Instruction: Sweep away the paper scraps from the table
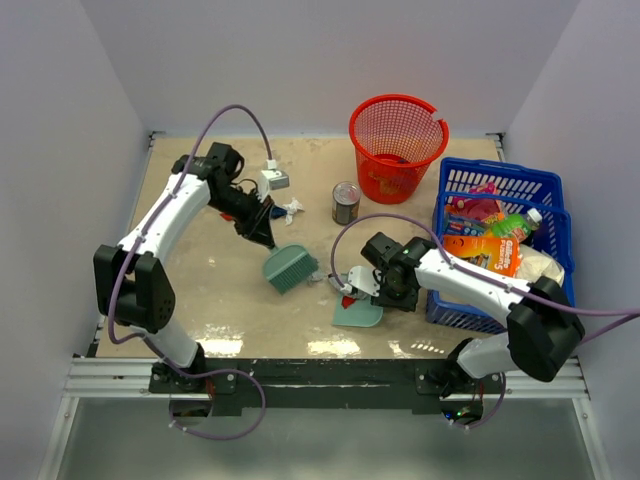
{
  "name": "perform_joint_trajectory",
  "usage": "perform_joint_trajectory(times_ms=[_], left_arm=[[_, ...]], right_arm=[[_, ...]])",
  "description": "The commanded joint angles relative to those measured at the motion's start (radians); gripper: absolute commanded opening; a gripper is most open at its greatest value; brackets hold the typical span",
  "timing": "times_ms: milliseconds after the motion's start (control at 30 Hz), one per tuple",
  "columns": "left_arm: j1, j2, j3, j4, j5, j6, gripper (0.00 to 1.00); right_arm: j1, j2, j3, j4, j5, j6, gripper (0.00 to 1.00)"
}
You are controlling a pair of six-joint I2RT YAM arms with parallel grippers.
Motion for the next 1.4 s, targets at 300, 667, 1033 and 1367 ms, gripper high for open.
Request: perform_joint_trajectory(times_ms=[300,667,1033,1367], left_arm=[[0.017,-0.013,-0.001,0.261,-0.508,-0.364,0.0],[-0.062,0.159,0.004,0.308,-0.361,-0.403,0.0],[-0.243,0.27,0.159,0.293,-0.035,-0.458,0.0],[-0.24,0.274,0.162,0.312,0.118,-0.477,0.0]], right_arm=[[0.003,-0.016,0.003,0.003,0.038,0.0,0.0],[0.003,-0.01,0.024,-0.002,0.015,0.015,0.0],[0.002,0.053,0.08,0.033,0.0,0.006,0.0],[0.002,0.026,0.064,0.061,-0.057,0.033,0.0]])
